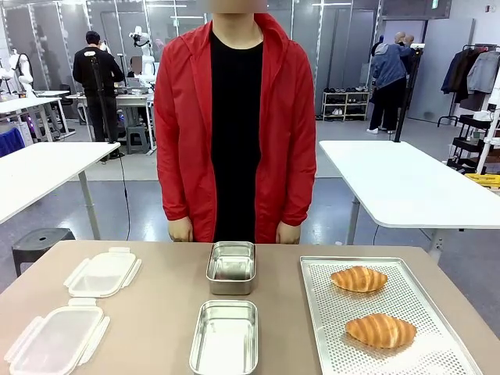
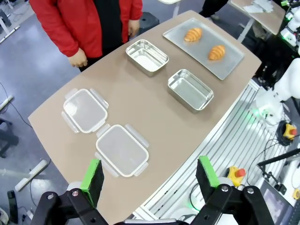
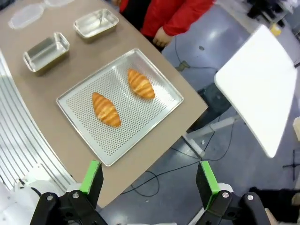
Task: Place the bread into the airtight container.
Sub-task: Pick up a Butter Roll and place it into an empty Airtight Container.
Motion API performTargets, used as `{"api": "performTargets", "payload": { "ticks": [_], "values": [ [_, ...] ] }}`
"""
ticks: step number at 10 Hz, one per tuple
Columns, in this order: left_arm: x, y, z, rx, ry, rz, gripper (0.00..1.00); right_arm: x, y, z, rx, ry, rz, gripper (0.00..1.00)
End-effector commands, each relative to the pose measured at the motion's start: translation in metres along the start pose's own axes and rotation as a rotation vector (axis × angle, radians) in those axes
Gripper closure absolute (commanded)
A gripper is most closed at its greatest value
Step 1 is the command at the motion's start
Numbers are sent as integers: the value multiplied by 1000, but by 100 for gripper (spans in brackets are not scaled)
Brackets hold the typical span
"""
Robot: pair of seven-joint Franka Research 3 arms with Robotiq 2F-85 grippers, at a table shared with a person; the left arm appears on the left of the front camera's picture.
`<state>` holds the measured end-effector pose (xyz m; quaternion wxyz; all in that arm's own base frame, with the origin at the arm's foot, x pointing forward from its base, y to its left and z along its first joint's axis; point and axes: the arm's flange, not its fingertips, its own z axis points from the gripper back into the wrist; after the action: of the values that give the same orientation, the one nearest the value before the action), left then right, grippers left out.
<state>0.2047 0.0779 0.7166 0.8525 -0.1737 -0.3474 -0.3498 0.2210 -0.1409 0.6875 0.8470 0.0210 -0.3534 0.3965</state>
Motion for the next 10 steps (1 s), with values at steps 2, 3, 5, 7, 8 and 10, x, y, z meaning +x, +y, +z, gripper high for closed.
{"api": "performTargets", "payload": {
  "ticks": [2, 3, 5, 7, 8, 10],
  "values": [
    [3, 2, 1, 1, 3, 1, 0, 56, 16, -18, 31, -20, 693, 0],
    [3, 2, 1, 1, 3, 1, 0, 80, 23, -37, 45, 10, 812, 0],
    [3, 2, 1, 1, 3, 1, 0, 120, 42, -88, 154, 65, 971, 0],
    [3, 2, 1, 1, 3, 1, 0, 129, 66, -145, 243, 148, 991, 0],
    [3, 2, 1, 1, 3, 1, 0, 124, 79, -172, 256, 187, 980, 0],
    [3, 2, 1, 1, 3, 1, 0, 103, 95, -219, 277, 256, 926, 0]
  ]
}}
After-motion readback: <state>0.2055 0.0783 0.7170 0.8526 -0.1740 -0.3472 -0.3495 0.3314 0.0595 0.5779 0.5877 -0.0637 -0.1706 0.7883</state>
